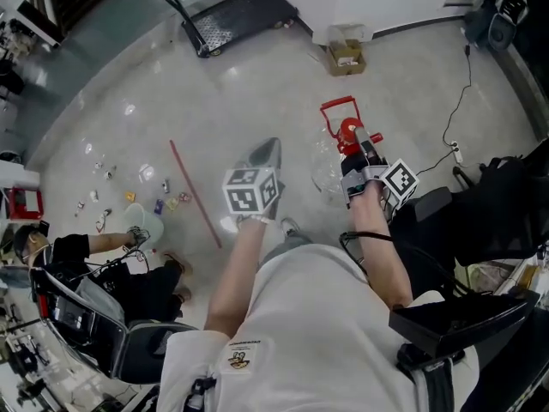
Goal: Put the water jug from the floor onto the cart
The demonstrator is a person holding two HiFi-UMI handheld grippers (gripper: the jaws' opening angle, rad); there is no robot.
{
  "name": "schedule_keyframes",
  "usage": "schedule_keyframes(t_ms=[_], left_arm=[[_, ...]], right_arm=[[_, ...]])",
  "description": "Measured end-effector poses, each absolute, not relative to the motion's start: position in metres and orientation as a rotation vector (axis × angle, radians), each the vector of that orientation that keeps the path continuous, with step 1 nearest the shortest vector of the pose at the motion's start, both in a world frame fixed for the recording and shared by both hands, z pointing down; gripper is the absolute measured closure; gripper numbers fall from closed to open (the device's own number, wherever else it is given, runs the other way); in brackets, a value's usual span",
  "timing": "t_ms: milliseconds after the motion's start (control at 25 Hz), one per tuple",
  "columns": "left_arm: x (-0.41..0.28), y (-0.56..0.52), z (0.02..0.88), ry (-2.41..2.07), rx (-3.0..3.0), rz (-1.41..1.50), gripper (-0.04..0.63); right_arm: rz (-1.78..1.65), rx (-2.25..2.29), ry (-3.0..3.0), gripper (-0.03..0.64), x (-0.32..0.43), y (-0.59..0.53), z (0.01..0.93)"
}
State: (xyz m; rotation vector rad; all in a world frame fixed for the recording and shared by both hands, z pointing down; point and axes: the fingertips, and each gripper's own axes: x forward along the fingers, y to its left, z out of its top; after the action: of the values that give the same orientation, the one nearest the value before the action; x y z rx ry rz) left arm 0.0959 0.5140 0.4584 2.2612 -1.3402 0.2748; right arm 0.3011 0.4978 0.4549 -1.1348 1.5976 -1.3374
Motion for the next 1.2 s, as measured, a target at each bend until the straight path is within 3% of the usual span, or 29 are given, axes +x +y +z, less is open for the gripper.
schedule_keyframes(t_ms=[840,1200], left_arm=[[0.125,0.442,0.485,-1.248,2.324,0.273,0.594],[0.13,0.291,0.475,-1.315,2.276,0.31,0.594]], right_arm=[[-1.318,-1.184,1.548,0.588,0.32,0.44,0.489],[-1.41,-1.136,1.569,0.588,0.318,0.293,0.493]])
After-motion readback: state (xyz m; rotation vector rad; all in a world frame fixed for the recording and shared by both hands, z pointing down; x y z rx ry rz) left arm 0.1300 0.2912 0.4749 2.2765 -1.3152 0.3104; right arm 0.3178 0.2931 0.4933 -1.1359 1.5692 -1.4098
